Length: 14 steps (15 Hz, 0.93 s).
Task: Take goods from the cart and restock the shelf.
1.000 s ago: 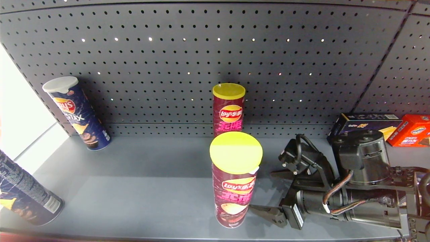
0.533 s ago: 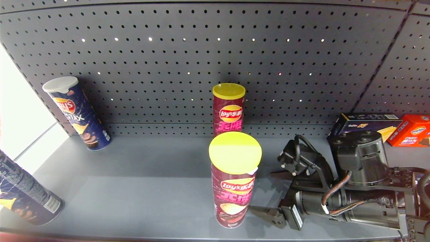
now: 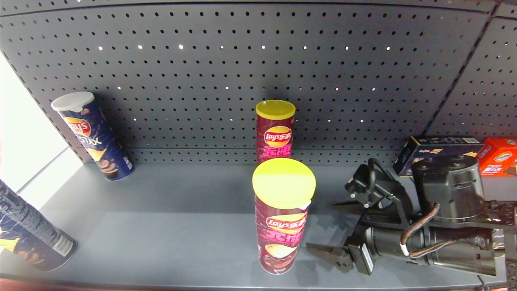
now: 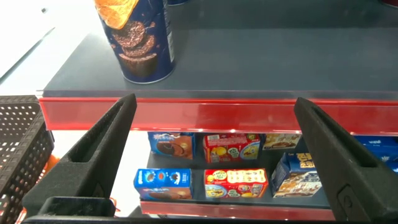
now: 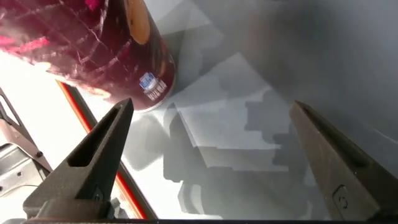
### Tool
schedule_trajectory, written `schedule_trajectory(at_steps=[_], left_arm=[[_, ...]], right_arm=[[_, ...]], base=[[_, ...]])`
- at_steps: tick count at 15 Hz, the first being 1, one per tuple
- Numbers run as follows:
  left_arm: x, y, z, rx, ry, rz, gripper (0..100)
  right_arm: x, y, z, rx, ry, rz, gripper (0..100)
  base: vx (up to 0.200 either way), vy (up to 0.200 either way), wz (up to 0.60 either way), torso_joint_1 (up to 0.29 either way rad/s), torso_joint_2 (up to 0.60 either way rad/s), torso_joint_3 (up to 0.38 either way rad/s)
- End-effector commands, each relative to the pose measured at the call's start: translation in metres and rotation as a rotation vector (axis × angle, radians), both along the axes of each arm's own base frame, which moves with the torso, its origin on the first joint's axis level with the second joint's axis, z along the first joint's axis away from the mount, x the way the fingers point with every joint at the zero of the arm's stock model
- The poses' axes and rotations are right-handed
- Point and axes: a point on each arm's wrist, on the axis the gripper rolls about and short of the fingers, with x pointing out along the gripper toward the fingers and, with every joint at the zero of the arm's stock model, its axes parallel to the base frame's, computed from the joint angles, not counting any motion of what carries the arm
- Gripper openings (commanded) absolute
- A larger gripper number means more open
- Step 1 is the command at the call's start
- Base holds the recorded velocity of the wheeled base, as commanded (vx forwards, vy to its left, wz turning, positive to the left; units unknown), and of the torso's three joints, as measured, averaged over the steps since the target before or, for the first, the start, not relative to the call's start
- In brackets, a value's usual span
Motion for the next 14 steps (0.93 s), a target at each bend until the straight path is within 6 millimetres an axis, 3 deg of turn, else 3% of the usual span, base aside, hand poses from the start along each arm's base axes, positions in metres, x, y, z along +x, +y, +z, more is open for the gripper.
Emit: schedule_trajectory(at_steps=[1, 5, 8, 11, 14], left_arm=[[0.000, 0.000, 0.000, 0.000, 0.001, -0.001, 100], [0.000, 0.000, 0.000, 0.000, 0.000, -0.003, 100], [0.000, 0.000, 0.000, 0.002, 0.000, -0.003, 100], [0.000, 0.000, 0.000, 0.002, 0.003, -0.003, 100], [0.000, 0.000, 0.000, 0.002, 0.001, -0.007, 100]], right_arm=[[-0.005, -0.025, 0.023, 0.059, -0.074, -0.067, 100], [-0.020, -0.075, 0.062, 0.160, -0.229, -0.228, 100], [-0.053, -0.114, 0.074, 0.203, -0.338, -0.355, 100], [-0.093, -0.138, 0.065, 0.216, -0.421, -0.474, 100], [-0.148, -0.156, 0.031, 0.242, -0.503, -0.595, 100]], base=[[0.000, 0.000, 0.00, 0.000, 0.00, 0.000], [0.000, 0.000, 0.00, 0.000, 0.00, 0.000], [0.000, 0.000, 0.00, 0.000, 0.00, 0.000], [0.000, 0.000, 0.00, 0.000, 0.00, 0.000], [0.000, 0.000, 0.00, 0.000, 0.00, 0.000]])
